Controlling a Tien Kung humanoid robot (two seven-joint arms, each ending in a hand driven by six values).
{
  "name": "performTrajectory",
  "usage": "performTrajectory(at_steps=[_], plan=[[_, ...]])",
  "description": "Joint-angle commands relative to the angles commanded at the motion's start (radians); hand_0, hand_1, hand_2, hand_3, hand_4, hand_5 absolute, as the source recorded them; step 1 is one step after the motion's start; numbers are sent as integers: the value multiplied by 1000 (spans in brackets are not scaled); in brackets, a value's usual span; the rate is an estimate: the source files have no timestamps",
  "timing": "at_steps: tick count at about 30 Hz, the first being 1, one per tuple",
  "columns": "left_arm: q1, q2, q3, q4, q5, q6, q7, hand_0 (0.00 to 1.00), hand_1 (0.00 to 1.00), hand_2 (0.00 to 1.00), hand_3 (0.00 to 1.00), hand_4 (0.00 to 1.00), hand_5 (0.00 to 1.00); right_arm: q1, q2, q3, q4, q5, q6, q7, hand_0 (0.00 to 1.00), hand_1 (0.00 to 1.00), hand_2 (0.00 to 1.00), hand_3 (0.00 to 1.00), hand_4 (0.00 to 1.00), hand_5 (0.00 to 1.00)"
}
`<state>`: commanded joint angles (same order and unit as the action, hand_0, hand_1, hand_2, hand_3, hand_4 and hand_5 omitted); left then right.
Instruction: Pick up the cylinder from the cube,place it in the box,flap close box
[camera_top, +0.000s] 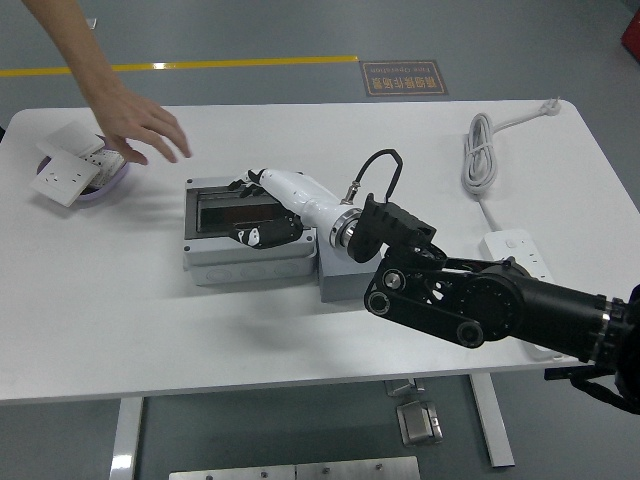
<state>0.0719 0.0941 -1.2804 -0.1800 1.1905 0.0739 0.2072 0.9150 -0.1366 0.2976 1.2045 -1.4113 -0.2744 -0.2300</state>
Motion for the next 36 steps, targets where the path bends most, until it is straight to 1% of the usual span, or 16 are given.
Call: performTrajectory(at_steps=[3,8,12,17,20,21,22,26,27,28,32,33,36], plan=[[0,-1,1,0,0,0,1,571,590,548,577,567,307,-7,-14,34,1,-21,4,-5,820,758,770,814,795,343],[3,-3,4,0,-4,1,1,571,590,548,577,567,307,-55,-58,138,15,-84,1,-12,820,758,770,814,795,343],[9,-8,14,0,-18,3,1,571,590,548,577,564,307,-129,-86,239,28,-149,-16,-6,821,760,770,814,796,342],[17,-15,25,0,-35,7,-1,571,590,547,576,563,309,-229,-90,379,42,-207,-51,36,823,758,770,812,798,332],[21,-20,33,0,-48,8,-3,571,590,547,576,563,309,-298,-78,480,49,-208,-78,95,823,758,770,812,798,332],[22,-22,36,0,-52,9,-4,571,589,547,576,560,305,-316,-74,509,50,-200,-84,113,826,757,770,810,777,311],[23,-25,39,0,-57,9,-4,571,589,547,576,560,305,-340,-69,549,52,-185,-91,139,826,757,770,810,777,311],[25,-31,49,0,-70,10,-5,571,589,547,576,560,305,-400,-58,664,51,-119,-106,221,826,757,770,810,777,311],[26,-32,51,0,-72,11,-5,571,589,547,576,561,308,-409,-57,692,49,-101,-109,242,815,744,754,771,771,307],[25,-33,52,0,-75,11,-5,571,589,547,576,561,308,-419,-55,724,45,-80,-112,266,815,744,754,771,771,307],[24,-35,57,0,-84,13,-6,571,589,547,576,561,308,-452,-45,834,32,4,-114,359,815,744,754,771,771,307],[24,-36,58,0,-86,14,-6,571,589,547,576,561,306,-462,-42,858,30,22,-111,379,797,718,719,687,772,303],[26,-40,65,0,-98,16,-9,571,589,547,576,561,306,-492,-34,933,28,85,-98,445,797,718,719,687,772,303]])
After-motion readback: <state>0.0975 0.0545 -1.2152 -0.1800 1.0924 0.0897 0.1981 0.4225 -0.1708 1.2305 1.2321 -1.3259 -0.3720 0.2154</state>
